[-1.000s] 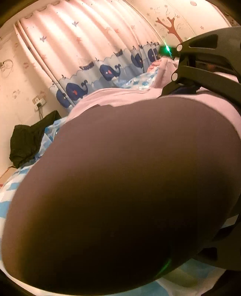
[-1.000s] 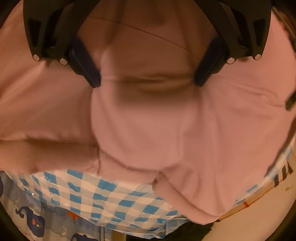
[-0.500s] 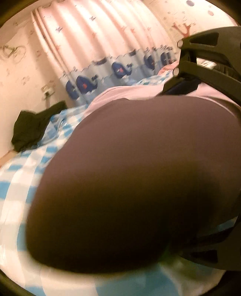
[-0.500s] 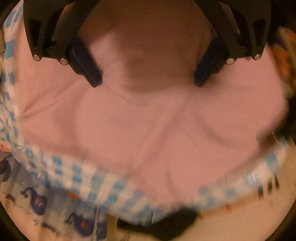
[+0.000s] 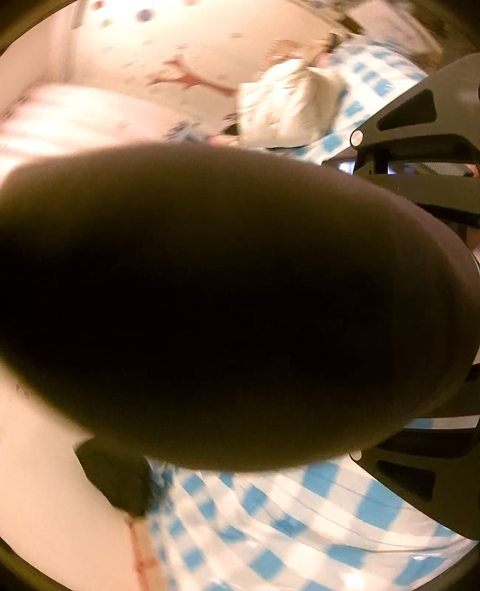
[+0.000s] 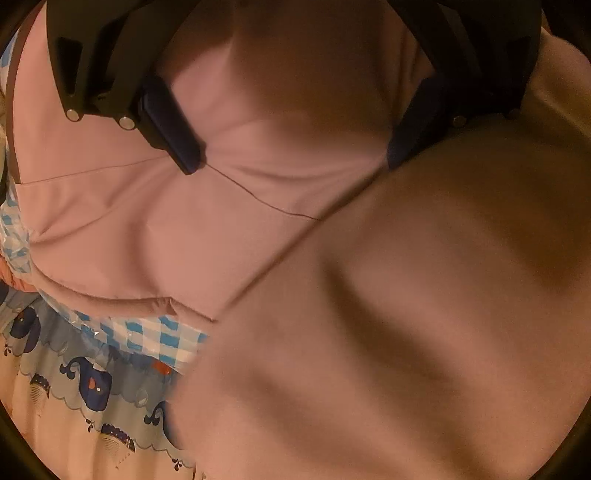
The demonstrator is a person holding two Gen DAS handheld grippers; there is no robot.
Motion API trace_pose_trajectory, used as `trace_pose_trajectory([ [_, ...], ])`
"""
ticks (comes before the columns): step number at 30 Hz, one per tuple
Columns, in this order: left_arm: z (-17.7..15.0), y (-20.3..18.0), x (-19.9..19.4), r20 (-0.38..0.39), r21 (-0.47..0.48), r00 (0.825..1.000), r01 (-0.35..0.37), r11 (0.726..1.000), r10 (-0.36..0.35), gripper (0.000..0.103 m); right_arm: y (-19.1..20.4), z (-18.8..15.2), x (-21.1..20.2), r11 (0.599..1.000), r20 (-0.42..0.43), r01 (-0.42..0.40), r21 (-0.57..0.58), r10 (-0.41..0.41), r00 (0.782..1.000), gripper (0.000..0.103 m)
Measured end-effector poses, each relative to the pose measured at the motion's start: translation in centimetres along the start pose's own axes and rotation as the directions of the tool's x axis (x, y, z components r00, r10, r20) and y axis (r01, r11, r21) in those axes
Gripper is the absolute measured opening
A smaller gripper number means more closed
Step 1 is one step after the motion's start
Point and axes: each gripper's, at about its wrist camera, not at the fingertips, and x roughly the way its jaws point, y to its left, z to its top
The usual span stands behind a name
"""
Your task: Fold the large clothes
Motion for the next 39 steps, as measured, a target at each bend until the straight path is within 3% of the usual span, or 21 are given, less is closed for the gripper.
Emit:
trace_pose_trajectory([
  [3,0.7,-2.0,1.4,-0.031,0.066,1.000,-0.001,0.998,0.003,0.041,-0.6,0.3,-2.4,0.991,-0.124,0.029,-0.127,-0.044,0.991,0.098],
  [5,1.0,-2.9,2.2,-0.044,0.098,0.999,-0.001,0.995,0.005,0.041,-1.1,-0.9,-5.5,0.976,-0.092,0.060,-0.210,-0.081,0.992,0.098],
  [7,1.0,-3.5,2.8,-0.057,0.121,0.998,0.005,0.993,0.002,0.041,-2.3,-2.2,-7.5,0.975,-0.061,0.058,-0.213,-0.073,0.996,0.098],
  [11,0.3,-5.9,4.5,-0.103,0.216,0.995,0.023,0.976,-0.001,0.041,-6.4,-5.0,-9.7,0.996,-0.054,-0.066,-0.053,0.063,0.997,0.098],
  [13,-0.3,-8.0,6.1,-0.129,0.278,0.992,0.033,0.960,0.003,0.041,-10.2,-6.7,-11.0,0.972,-0.021,-0.200,0.126,0.204,0.979,0.098],
  [14,-0.9,-9.2,6.8,-0.149,0.328,0.989,0.039,0.944,0.011,0.041,-13.2,-7.6,-11.4,0.912,0.027,-0.315,0.262,0.319,0.947,0.098],
  [15,-1.2,-9.8,7.2,-0.158,0.359,0.987,0.042,0.932,0.016,0.041,-15.3,-8.4,-11.7,0.856,0.067,-0.382,0.349,0.383,0.921,0.098],
  [16,-1.2,-10.2,7.9,-0.166,0.397,0.986,0.045,0.917,0.024,0.041,-18.5,-9.7,-11.9,0.758,0.141,-0.468,0.454,0.457,0.878,0.097],
  [17,-2.9,-13.0,7.6,-0.175,0.454,0.984,0.045,0.890,0.040,0.041,-20.8,-10.7,-11.9,0.679,0.201,-0.527,0.511,0.501,0.842,0.097],
  [18,-5.3,-12.4,4.5,-0.180,0.493,0.982,0.045,0.869,0.052,0.041,-22.6,-11.7,-11.6,0.617,0.234,-0.550,0.564,0.519,0.822,0.097],
  [19,-5.9,-12.6,4.6,-0.184,0.531,0.981,0.042,0.846,0.066,0.041,-24.1,-12.4,-11.3,0.582,0.241,-0.545,0.603,0.519,0.820,0.097],
  [22,-8.4,-15.7,5.7,-0.178,0.652,0.977,0.026,0.758,0.120,0.042,-27.1,-14.5,-10.5,0.461,0.309,-0.606,0.648,0.567,0.763,0.097],
  [23,-9.3,-17.7,5.6,-0.173,0.691,0.975,0.018,0.723,0.141,0.042,-27.7,-14.9,-10.3,0.440,0.316,-0.610,0.658,0.574,0.755,0.097],
  [24,-10.2,-19.8,5.9,-0.171,0.716,0.973,0.015,0.698,0.156,0.043,-28.4,-14.9,-10.2,0.450,0.312,-0.602,0.659,0.565,0.764,0.097],
  [25,-10.9,-20.5,6.3,-0.175,0.749,0.969,0.014,0.663,0.177,0.044,-29.0,-14.5,-10.6,0.501,0.296,-0.571,0.650,0.525,0.798,0.097],
  [27,-10.1,-23.5,9.9,-0.170,0.789,0.964,0.010,0.614,0.203,0.044,-30.0,-12.8,-11.9,0.581,0.292,-0.537,0.612,0.465,0.836,0.097],
  [29,-10.8,-23.6,10.5,-0.172,0.815,0.960,0.014,0.579,0.219,0.046,-30.1,-10.7,-13.8,0.649,0.317,-0.520,0.555,0.412,0.854,0.097],
  [30,-11.2,-24.2,10.3,-0.170,0.824,0.960,0.014,0.567,0.224,0.046,-29.9,-8.9,-14.9,0.702,0.328,-0.500,0.506,0.380,0.865,0.097],
  [33,-13.2,-28.5,7.5,-0.161,0.848,0.959,0.014,0.530,0.232,0.046,-29.0,-3.2,-16.2,0.806,0.315,-0.455,0.379,0.350,0.882,0.097],
  [35,-13.8,-29.1,7.0,-0.148,0.863,0.960,0.009,0.505,0.236,0.046,-27.5,0.3,-16.4,0.862,0.293,-0.421,0.284,0.340,0.894,0.097],
  [39,-15.9,-30.3,5.7,-0.126,0.895,0.967,0.014,0.446,0.222,0.046,-23.7,7.1,-14.8,0.906,0.236,-0.410,0.108,0.377,0.896,0.097],
])
